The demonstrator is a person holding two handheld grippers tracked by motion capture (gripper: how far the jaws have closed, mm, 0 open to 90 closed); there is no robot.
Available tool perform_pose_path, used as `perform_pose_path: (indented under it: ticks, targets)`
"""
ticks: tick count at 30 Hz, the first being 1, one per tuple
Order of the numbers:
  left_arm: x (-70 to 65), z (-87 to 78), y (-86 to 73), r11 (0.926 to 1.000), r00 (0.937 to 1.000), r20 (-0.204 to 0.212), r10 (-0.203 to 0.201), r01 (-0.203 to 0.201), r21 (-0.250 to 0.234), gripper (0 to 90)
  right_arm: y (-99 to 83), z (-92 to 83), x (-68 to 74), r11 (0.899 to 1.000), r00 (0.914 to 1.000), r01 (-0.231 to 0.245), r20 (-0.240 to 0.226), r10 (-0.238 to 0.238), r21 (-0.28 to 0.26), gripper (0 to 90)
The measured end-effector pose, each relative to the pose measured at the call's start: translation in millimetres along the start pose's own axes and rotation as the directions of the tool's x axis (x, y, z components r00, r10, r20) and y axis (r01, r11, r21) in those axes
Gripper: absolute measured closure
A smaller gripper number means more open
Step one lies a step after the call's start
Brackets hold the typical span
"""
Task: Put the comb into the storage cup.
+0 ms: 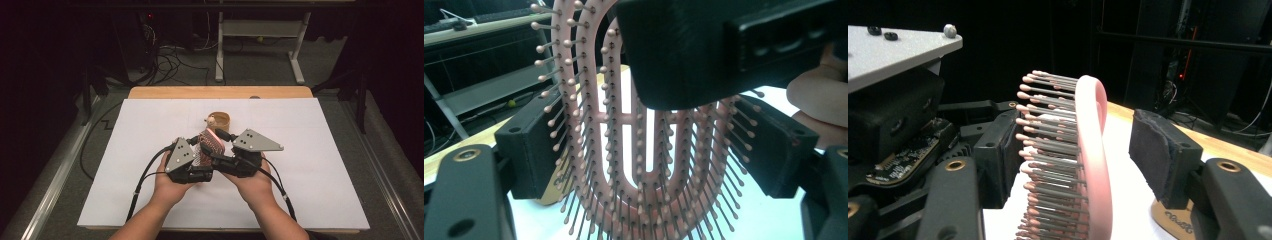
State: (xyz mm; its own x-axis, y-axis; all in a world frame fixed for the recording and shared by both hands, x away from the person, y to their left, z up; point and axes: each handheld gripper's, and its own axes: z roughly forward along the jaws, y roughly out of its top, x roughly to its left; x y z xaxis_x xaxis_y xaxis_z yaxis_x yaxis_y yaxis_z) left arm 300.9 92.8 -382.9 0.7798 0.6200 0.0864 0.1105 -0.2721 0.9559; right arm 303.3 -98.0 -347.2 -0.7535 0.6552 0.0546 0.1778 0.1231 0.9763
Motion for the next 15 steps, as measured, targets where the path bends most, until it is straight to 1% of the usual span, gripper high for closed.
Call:
perform_pose_path:
  ticks: [3,8,11,15]
  targets:
    - [0.5,0.1,-0.4,1.0,1.0,-0.003,-0.005,0.005,-0.001,19.9,0.4,-0.1,0.4,1.0,1.0,-0.003,0.003,0.003,-0.001,43.4]
    - [0.1,0.0,0.2,0.9999,0.9999,-0.003,-0.012,0.012,-0.008,19.9,0.0,-0.1,-1.1,1.0,1.0,-0.008,0.002,0.008,0.007,45.0]
    - [-0.5,-0.2,0.3,0.9999,0.9999,-0.005,-0.009,0.009,-0.008,19.9,-0.3,0.3,-0.1,1.0,1.0,-0.008,-0.001,0.008,0.013,46.6]
    - [-0.6,-0.9,0.6,1.0,0.9999,-0.01,-0.003,0.003,-0.008,19.9,-0.3,1.0,0.2,1.0,1.0,0.001,-0.001,-0.001,0.017,51.5]
